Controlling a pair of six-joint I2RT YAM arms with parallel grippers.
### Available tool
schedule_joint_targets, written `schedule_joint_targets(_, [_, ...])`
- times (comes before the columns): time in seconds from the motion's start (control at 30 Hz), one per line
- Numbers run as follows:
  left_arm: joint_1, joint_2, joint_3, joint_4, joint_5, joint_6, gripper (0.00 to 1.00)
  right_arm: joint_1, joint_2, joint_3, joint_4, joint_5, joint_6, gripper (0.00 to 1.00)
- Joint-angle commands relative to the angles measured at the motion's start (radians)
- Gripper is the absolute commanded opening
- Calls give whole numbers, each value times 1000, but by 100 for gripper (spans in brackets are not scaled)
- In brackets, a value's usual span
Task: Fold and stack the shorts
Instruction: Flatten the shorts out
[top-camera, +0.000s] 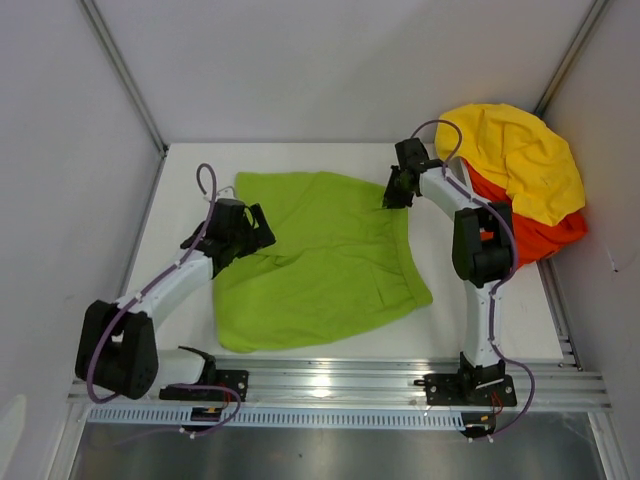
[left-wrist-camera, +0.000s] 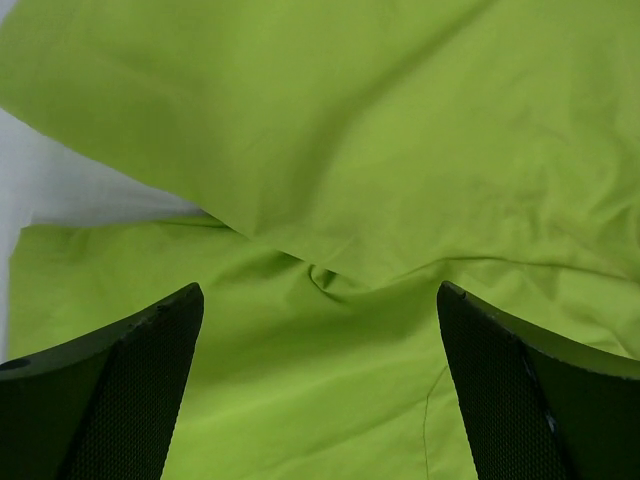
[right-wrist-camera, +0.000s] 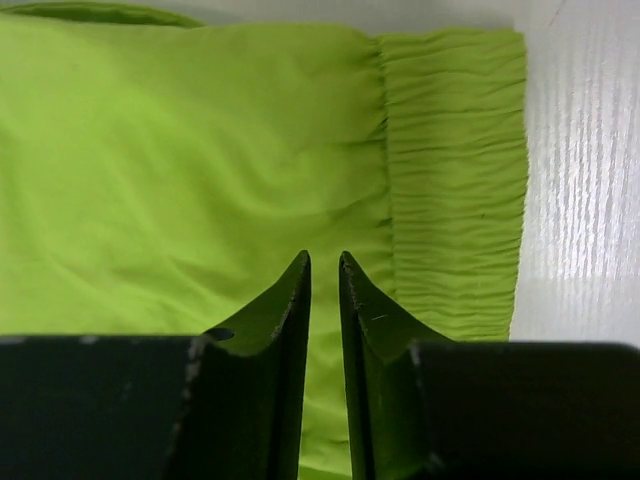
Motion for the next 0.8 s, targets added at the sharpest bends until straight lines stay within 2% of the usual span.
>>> schedule_joint_targets(0.0, [31, 69, 57, 84, 84, -55, 99, -19, 56, 87, -4, 33, 22, 19])
schedule_joint_targets(0.37, [128, 331, 196, 137, 141, -84, 99, -94, 230, 233, 26, -47, 75, 15])
schedule_joint_targets(0.53, [153, 435, 265, 147, 184, -84, 99, -132, 344, 365, 13, -142, 109, 12])
schedule_joint_targets(0.77, [176, 606, 427, 146, 222, -89, 99, -157, 462, 523, 42, -175, 189, 12])
